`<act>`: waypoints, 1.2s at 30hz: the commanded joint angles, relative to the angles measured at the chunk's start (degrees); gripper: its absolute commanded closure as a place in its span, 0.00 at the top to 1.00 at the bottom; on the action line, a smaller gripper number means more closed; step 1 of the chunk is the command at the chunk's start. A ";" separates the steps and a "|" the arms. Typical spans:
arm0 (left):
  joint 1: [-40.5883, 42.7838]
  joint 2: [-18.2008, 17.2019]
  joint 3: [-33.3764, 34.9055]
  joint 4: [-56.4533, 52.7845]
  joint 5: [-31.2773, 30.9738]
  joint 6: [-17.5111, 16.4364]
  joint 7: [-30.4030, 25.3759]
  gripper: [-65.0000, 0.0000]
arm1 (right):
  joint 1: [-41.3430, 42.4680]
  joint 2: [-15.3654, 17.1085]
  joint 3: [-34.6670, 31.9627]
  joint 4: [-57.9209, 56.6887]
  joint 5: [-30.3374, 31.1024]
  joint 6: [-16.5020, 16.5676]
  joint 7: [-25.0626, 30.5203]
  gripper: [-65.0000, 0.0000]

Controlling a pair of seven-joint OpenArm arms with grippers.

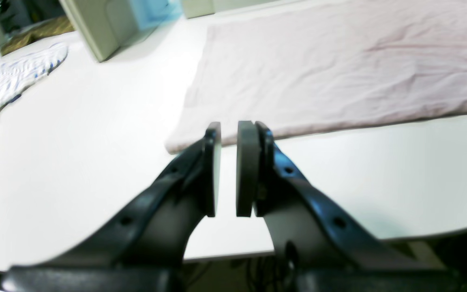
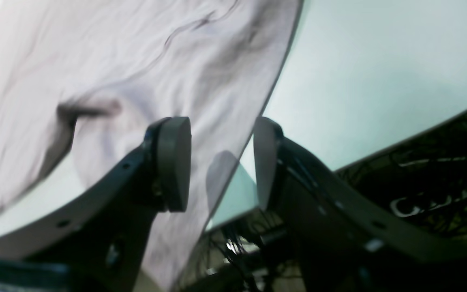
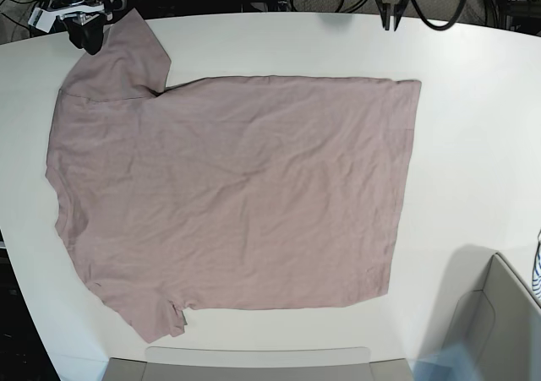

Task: Fold the T-shirt properly
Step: 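Grasp the shirt's shoulder corners with the left and right grippers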

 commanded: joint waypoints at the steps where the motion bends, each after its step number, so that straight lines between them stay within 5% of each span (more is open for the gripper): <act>1: 1.23 -0.38 -0.17 0.74 -0.12 0.36 -1.30 0.13 | -0.35 0.12 0.31 -0.20 0.85 0.42 0.89 0.40; 9: 0.00 -0.38 -0.08 0.74 -0.21 0.36 -1.21 0.13 | 2.64 -0.23 -0.84 -5.21 2.78 0.42 0.36 0.40; 13: -0.09 -0.38 -0.17 0.74 -0.29 0.36 -1.21 0.13 | 4.57 -0.49 -1.63 -5.13 2.78 0.42 -5.44 0.40; 24: -0.26 -0.38 -0.25 0.83 -0.38 0.45 -0.59 0.13 | 7.39 -7.08 -1.28 -2.31 2.78 1.30 -16.08 0.39; 30: -1.23 -0.38 0.45 7.25 -4.43 0.10 9.16 0.15 | 7.39 -9.11 -1.28 -1.52 2.78 5.96 -16.25 0.39; 36: -1.23 -4.51 3.62 17.89 -23.15 -0.25 27.10 0.34 | 7.39 -8.75 -1.28 -1.61 2.61 6.14 -16.25 0.39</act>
